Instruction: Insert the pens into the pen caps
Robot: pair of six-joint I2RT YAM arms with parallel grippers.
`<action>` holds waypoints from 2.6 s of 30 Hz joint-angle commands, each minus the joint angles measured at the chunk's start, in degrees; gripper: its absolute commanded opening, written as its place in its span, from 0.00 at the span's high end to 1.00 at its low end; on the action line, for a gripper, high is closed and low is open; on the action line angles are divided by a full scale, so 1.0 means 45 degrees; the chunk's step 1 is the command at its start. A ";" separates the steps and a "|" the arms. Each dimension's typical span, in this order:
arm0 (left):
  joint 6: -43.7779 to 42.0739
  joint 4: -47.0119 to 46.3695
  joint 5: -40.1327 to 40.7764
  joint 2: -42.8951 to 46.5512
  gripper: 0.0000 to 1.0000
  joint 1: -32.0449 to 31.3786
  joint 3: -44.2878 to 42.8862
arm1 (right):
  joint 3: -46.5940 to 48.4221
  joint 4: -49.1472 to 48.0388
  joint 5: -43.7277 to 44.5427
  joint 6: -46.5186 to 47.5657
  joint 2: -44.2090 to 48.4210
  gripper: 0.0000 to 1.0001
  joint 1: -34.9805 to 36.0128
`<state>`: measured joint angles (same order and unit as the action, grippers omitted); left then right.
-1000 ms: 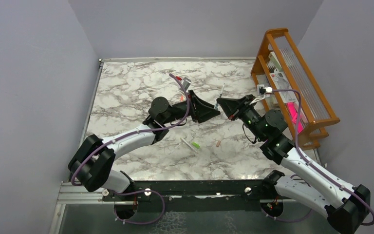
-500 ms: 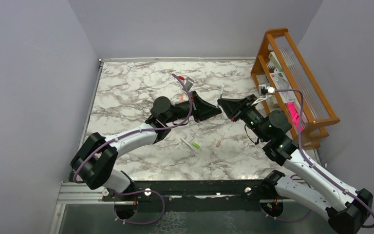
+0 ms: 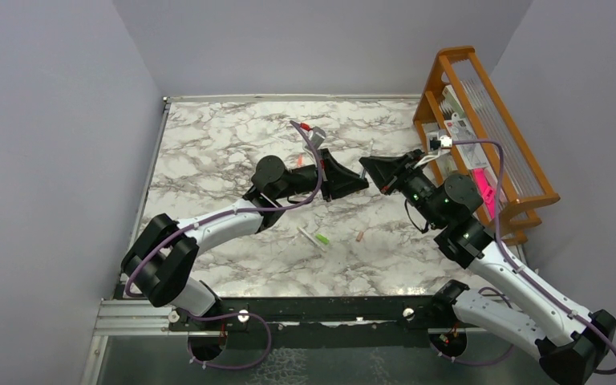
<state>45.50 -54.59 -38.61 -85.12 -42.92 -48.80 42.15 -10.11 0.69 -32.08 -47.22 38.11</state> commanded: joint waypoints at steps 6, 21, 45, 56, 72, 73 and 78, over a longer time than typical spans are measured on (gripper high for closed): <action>-0.0458 -0.0115 0.0111 0.0239 0.73 -0.0248 -0.0316 | 0.0223 -0.0262 -0.1182 -0.0587 -0.0109 0.99 0.0108; -0.0415 -0.0116 0.0691 -0.0004 1.00 -0.0248 -0.1024 | -0.0005 -0.0266 -0.1720 -0.1002 0.0303 0.99 0.0110; 0.0605 0.4802 0.4154 0.2639 1.00 0.4097 0.2680 | -0.1634 0.1467 -0.1836 -0.0733 -0.3645 0.98 0.0139; 0.0261 0.5099 0.3894 0.2334 1.00 0.4385 0.2473 | -0.1270 0.1596 -0.2848 -0.0887 -0.7271 0.99 0.1382; 0.0174 0.5304 0.3652 0.2325 1.00 0.4492 0.2406 | -0.1118 0.1283 -0.1912 -0.1406 -0.8893 0.99 0.2010; 0.0165 0.5328 0.3643 0.2316 1.00 0.4507 0.2391 | -0.1092 0.1289 -0.1938 -0.1349 -0.8912 0.99 0.2019; 0.0154 0.5373 0.3621 0.2262 1.00 0.4537 0.2367 | -0.0979 0.1325 -0.1895 -0.1305 -0.8995 0.99 0.2020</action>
<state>47.05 -30.89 -21.41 -74.50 -22.92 -36.51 35.86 -3.84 -9.69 -37.91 -87.05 46.94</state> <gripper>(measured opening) 0.129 0.012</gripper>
